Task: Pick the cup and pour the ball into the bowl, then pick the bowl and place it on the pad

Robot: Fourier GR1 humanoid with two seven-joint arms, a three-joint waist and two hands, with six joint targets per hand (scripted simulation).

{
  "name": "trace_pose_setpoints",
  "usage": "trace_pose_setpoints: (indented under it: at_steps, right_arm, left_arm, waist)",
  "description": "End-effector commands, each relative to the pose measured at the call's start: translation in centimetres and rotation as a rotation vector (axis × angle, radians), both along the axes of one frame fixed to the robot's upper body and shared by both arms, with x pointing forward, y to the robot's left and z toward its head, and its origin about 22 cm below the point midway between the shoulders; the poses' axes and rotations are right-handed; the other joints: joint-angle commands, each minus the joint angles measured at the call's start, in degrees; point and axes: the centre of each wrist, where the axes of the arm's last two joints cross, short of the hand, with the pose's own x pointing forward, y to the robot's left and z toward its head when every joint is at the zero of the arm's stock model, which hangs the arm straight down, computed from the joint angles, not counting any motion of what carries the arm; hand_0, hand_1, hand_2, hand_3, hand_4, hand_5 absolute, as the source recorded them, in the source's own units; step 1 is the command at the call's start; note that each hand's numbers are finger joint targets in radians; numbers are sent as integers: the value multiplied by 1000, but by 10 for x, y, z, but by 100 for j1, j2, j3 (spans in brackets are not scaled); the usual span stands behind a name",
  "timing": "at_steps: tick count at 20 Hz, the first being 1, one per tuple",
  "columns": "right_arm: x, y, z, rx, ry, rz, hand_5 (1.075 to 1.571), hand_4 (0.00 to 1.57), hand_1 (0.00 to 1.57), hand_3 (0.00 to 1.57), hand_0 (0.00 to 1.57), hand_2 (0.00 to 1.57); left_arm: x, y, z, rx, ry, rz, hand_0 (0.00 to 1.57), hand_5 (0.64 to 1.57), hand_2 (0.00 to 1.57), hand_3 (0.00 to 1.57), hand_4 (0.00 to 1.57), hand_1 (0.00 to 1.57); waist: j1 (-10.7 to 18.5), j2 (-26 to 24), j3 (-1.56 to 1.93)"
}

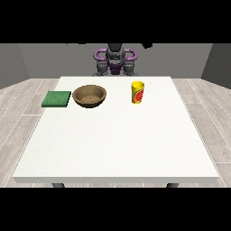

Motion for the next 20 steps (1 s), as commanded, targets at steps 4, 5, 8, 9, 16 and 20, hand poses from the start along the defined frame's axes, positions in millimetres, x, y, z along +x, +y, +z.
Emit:
trace_pose_setpoints:
  at_steps: [4, 5, 8, 9, 16, 20]
  right_arm:
    - [20, 9, -1, 0, -176, 18, 1545, 702, 0, 0, 0, 0]
    - [16, 2, -10, -5, -231, 9, 1539, 683, 0, 0, 0, 0]
    - [19, -5, 0, 16, -278, 31, 1551, 692, 0, 0, 0, 0]
    - [25, -24, -1, 7, -256, 39, 1548, 685, 0, 0, 0, 0]
    - [18, -34, -24, -13, -217, 34, 1559, 667, 0, 0, 0, 0]
    - [29, -42, -41, 9, -178, 16, 1559, 665, 0, 0, 0, 0]
  left_arm:
    - [23, -7, -18, 65, -209, 3, 0, 1520, 0, 0, 570, 0]
    - [22, 18, -24, 90, -242, 14, 0, 1507, 0, 0, 566, 0]
    - [33, 41, -41, 110, -268, 51, 0, 1491, 0, 0, 528, 0]
    - [32, 19, -53, 97, -257, 45, 0, 1483, 0, 0, 481, 0]
    - [43, 37, -111, 116, -152, 26, 0, 1451, 0, 0, 0, 0]
    - [56, 27, -125, 108, -126, -4, 0, 1436, 0, 0, 108, 0]
  waist:
    - [55, 1339, 0]
    - [25, 1634, -1]
    - [-117, 1984, -3]
    - [-149, 1910, 0]
    - [-220, 1678, -1]
    - [-84, 1542, -1]
